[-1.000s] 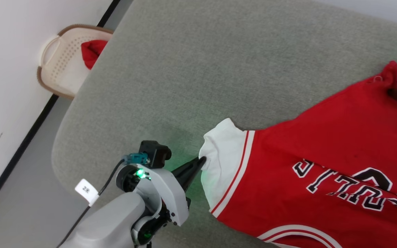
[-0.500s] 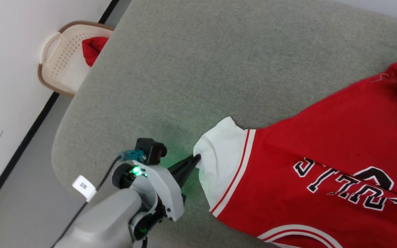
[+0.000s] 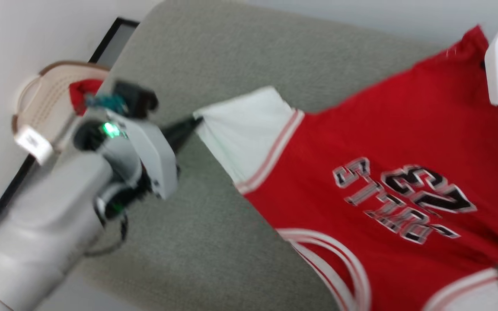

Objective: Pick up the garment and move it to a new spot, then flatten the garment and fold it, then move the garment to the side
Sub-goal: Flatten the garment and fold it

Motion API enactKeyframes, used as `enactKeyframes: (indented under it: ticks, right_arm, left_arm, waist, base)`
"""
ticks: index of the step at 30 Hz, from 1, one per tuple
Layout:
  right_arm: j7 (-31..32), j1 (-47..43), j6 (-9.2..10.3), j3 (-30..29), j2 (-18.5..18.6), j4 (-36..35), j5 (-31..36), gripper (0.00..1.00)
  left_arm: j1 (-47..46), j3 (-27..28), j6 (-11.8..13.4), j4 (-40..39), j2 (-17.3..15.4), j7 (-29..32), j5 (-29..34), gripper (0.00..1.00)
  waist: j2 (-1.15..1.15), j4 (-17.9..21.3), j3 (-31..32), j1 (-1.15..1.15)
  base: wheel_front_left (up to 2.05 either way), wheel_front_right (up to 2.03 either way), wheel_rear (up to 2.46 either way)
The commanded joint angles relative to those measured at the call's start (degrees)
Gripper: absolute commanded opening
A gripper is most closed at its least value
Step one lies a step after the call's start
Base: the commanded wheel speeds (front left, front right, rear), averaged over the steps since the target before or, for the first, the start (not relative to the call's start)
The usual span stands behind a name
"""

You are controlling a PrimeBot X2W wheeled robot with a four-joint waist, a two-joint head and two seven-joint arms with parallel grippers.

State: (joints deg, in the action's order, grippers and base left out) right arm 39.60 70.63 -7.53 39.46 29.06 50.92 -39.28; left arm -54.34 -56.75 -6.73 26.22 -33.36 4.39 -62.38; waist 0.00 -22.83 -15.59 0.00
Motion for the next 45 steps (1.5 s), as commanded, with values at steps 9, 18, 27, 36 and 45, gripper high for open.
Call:
enactKeyframes:
  ticks: [9,18,27,36,45]
  right_arm:
    - [-9.31,4.20,0.07,0.53,-0.03,-5.74,0.37,0.00]
    - [-16.65,8.01,0.08,0.57,-1.63,-7.40,3.06,0.00]
    - [-20.99,10.76,0.07,-3.15,-2.71,-6.59,5.49,0.00]
    - [-18.85,10.54,0.07,-5.09,-1.66,-10.35,5.31,0.00]
    - [-16.03,11.66,0.07,-10.28,-0.31,-14.33,7.74,0.00]
  left_arm:
    - [-14.89,1.65,0.30,2.11,-2.59,8.00,2.62,0.00]
    - [-27.51,2.15,-0.42,8.79,-1.43,8.66,5.63,0.00]
    - [-37.13,1.60,-0.75,14.77,-0.15,5.05,8.74,0.00]
    - [-42.00,-0.82,-0.79,15.49,-0.79,5.37,7.73,0.00]
    - [-46.70,-2.74,-0.71,15.94,-2.53,3.44,7.43,0.00]
  waist:
    - [0.00,7.48,7.44,0.00]
    - [0.00,11.83,10.95,0.00]
    - [0.00,14.51,13.16,0.00]
    - [0.00,16.12,11.57,0.00]
    - [0.00,18.54,2.01,0.00]
  base:
    - [0.00,0.00,0.00]
    - [0.00,0.00,0.00]
    - [0.00,0.00,0.00]
    - [0.00,0.00,0.00]
    - [0.00,0.00,0.00]
